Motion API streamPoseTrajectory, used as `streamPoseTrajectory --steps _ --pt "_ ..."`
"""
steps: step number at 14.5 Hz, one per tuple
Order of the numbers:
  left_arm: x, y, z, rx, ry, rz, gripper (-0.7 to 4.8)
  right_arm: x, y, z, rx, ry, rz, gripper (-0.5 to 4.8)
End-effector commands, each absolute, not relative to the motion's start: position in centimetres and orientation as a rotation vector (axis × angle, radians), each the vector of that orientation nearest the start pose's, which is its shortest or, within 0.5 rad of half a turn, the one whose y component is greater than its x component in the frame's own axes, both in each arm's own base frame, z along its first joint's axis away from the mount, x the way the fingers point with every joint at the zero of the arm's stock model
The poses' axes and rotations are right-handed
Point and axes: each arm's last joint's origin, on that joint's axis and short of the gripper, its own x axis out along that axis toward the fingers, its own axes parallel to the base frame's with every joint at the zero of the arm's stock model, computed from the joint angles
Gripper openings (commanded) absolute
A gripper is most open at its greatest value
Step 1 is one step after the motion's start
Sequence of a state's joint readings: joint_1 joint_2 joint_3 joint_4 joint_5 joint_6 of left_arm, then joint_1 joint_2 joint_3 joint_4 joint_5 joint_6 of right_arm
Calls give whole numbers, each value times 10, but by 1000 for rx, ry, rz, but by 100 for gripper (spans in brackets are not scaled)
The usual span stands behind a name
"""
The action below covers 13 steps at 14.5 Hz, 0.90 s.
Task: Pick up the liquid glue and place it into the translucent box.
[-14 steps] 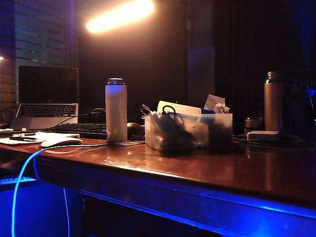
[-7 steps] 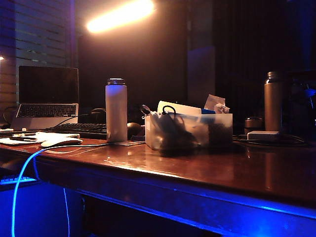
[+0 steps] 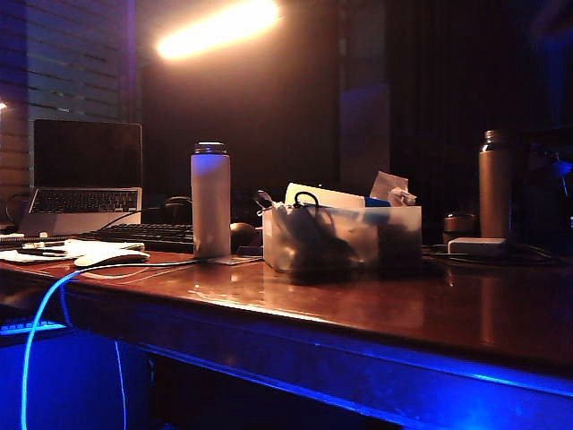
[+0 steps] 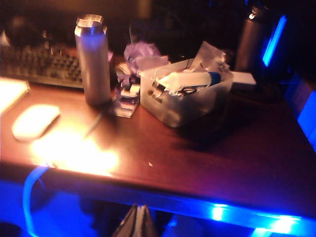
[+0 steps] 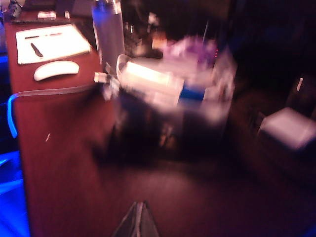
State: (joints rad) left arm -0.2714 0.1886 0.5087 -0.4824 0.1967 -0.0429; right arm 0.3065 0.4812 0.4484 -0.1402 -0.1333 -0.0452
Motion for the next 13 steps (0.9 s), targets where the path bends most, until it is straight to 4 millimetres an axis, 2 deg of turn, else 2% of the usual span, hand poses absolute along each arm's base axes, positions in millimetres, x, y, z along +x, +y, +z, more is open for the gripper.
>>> streamPoseTrajectory --steps 1,4,6,8,10,13 --pt "78 -27 248 -53 185 -459 -6 111 38 236 -39 156 406 -5" --pt "88 -30 220 -50 205 -438 -6 106 36 198 -37 217 375 -5" --pt "92 -30 203 -47 237 -414 -6 106 35 181 -3 260 352 -5" --pt "95 -32 184 -51 262 -452 -6 105 34 171 -9 288 333 -5" --pt "97 -31 167 -25 302 -413 -6 105 34 162 -13 310 316 -5" --pt "98 -32 157 10 300 -427 -6 104 34 144 11 369 312 -5"
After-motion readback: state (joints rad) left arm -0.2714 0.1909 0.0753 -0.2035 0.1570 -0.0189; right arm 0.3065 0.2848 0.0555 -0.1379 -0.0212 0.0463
